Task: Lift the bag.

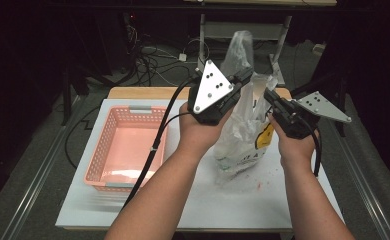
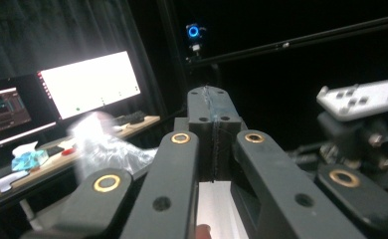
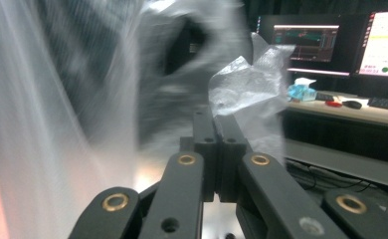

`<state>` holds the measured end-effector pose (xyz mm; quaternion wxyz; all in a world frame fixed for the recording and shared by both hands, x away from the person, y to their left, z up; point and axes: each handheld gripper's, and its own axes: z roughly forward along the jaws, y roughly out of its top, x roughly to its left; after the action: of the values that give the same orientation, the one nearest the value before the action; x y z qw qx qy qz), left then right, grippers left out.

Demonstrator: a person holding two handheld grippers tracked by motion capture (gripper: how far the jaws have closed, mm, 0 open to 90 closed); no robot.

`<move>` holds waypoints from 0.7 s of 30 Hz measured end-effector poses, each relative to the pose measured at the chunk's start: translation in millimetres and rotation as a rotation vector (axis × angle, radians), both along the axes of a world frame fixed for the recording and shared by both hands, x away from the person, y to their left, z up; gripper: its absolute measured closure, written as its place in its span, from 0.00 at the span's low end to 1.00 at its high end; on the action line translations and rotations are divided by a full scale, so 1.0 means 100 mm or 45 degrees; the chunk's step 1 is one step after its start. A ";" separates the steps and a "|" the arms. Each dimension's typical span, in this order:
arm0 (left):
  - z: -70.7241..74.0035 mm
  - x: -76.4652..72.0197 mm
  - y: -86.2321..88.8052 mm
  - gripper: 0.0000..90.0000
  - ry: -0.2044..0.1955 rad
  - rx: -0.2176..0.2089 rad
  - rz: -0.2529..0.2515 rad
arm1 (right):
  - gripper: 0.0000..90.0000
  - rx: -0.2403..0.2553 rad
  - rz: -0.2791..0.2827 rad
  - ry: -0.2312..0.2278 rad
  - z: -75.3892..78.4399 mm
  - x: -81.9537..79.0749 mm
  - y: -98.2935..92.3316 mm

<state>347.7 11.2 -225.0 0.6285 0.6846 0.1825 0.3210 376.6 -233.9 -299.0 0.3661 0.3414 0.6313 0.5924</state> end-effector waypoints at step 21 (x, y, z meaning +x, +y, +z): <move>-0.43 0.35 0.02 0.98 0.189 -0.026 0.050 | 1.00 -0.032 -0.069 0.019 0.10 0.09 -0.28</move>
<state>382.8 13.3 -267.9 0.6138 0.6963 0.2452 0.2798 385.8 -261.4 -289.1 0.3815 0.3582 0.6319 0.5717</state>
